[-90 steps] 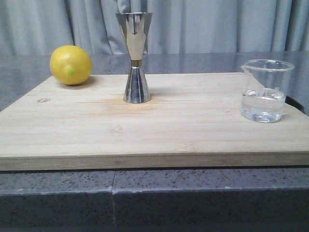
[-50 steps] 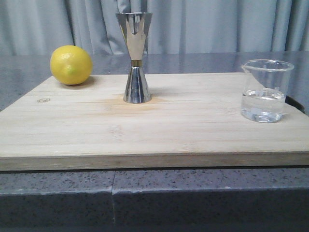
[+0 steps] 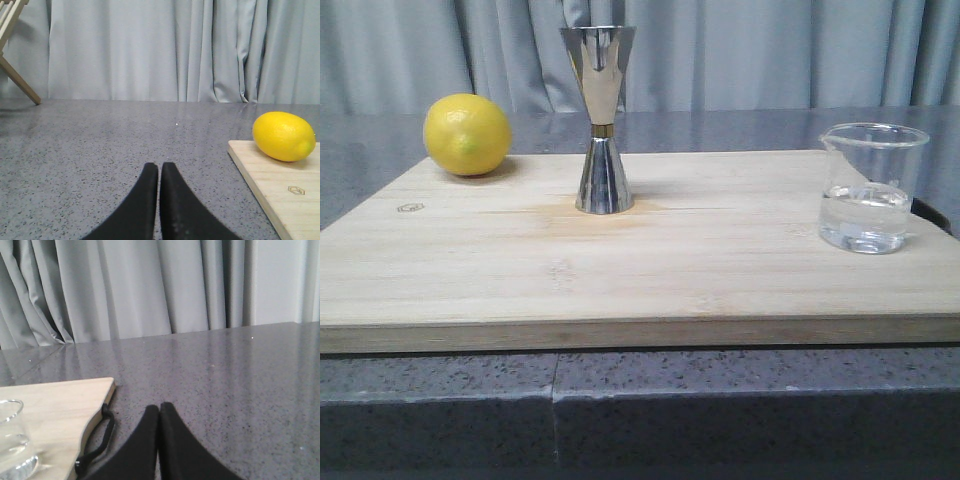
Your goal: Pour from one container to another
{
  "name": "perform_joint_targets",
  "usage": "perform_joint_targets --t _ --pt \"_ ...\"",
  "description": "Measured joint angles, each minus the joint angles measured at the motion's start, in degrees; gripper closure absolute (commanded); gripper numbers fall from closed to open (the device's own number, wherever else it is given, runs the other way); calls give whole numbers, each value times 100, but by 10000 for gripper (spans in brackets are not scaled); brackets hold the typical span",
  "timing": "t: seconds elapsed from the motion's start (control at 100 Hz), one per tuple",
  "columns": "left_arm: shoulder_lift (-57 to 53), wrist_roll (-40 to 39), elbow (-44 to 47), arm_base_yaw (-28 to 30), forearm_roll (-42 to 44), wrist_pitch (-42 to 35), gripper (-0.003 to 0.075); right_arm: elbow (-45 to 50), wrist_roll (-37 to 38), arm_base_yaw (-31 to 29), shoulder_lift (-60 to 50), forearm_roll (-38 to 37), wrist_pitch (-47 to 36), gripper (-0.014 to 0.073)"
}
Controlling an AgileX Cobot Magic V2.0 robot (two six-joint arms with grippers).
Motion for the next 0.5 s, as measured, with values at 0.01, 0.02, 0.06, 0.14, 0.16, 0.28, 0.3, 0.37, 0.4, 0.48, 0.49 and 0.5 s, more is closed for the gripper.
perform_joint_targets --t 0.01,0.02,0.06,0.14,0.16,0.28,0.3,0.37,0.4,0.48,0.49,0.5 --pt "0 0 0 0 0 2 739 0 0 0 0 0 -13 651" --pt "0 0 0 0 0 -16 739 0 0 0 0 0 -26 651" --pt "0 0 0 0 0 -39 739 0 0 0 0 0 -96 651" --pt "0 0 0 0 0 -67 739 0 0 0 0 0 -165 651" --pt "0 0 0 0 0 -76 739 0 0 0 0 0 -175 651" --pt "0 0 -49 0 0 -79 739 -124 0 0 0 0 101 651" --pt "0 0 -67 0 0 -48 739 -205 0 0 0 0 157 651" --pt "0 0 -234 0 0 65 739 -583 0 0 0 0 605 651" --pt "0 0 -327 0 0 134 739 -760 0 0 0 0 835 651" --pt "0 0 -688 0 0 401 739 -1308 -55 0 71 0 1362 651" --pt "0 0 -723 0 0 462 739 -1354 -53 0 87 0 1458 651" --pt "0 0 -791 0 0 493 739 -1442 -84 0 124 0 1505 651"
